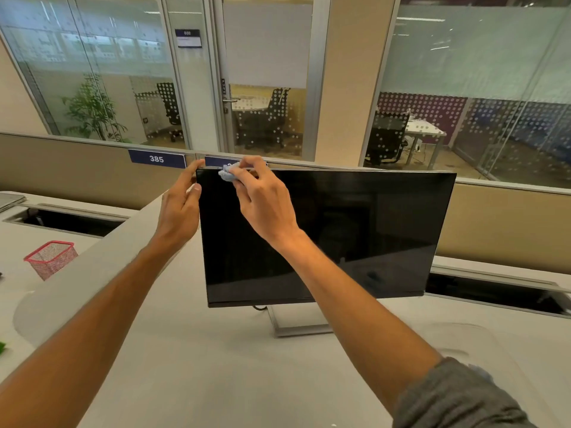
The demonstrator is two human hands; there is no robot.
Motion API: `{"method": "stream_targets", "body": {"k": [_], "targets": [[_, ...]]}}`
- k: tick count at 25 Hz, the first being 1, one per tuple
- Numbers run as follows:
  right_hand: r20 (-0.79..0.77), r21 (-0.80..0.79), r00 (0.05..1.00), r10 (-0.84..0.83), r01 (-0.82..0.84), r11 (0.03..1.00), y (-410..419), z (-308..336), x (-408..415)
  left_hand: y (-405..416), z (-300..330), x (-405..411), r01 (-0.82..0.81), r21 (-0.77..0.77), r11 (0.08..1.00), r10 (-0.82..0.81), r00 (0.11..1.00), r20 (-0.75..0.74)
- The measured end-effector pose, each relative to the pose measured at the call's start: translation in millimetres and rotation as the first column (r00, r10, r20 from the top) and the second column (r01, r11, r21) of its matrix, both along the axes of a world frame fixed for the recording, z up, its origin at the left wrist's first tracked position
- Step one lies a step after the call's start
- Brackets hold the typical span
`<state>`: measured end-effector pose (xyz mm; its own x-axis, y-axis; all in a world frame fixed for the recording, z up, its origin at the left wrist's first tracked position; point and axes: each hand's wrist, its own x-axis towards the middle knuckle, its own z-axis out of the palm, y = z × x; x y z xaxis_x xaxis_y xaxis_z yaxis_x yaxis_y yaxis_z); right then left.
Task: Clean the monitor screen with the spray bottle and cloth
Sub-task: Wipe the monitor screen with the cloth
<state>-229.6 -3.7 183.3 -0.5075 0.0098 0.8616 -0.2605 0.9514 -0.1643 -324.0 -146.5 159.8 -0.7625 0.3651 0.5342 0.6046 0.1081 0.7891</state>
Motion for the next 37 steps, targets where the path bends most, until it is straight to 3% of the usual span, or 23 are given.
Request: {"method": "stream_targets", "body": {"k": [6,14,21,25,28,32,37], "targets": [[0.044,0.257,0.999,-0.013,0.001,0.966,-16,5,-23,-3,3,1,0.047,0.037,0.998,-0.05,0.995,0.087],[0.189,0.439,0.98,-0.062,-0.028,0.898,-33,-97,-7,-8,2,-4,0.056,0.003,0.998,-0.056,0.996,0.063],[0.408,0.467,0.911,-0.064,-0.148,0.872,-45,-176,23,-6,0,3,0.034,-0.033,0.999,-0.033,0.999,0.022],[0.535,0.404,0.843,-0.047,-0.207,0.891,-54,-193,35,-5,2,5,-0.108,-0.095,0.99,0.093,0.985,-0.144],[0.52,0.358,0.854,-0.01,-0.208,0.91,-56,-173,31,-3,6,5,-0.187,-0.174,0.967,0.134,0.95,-0.281],[0.455,0.442,0.89,0.022,-0.248,0.862,-35,-153,27,12,12,10,-0.257,-0.364,0.895,0.023,0.842,-0.539],[0.301,0.399,0.953,-0.027,-0.1,0.912,10,-124,21,25,15,14,-0.186,-0.368,0.911,-0.024,0.867,-0.499]]}}
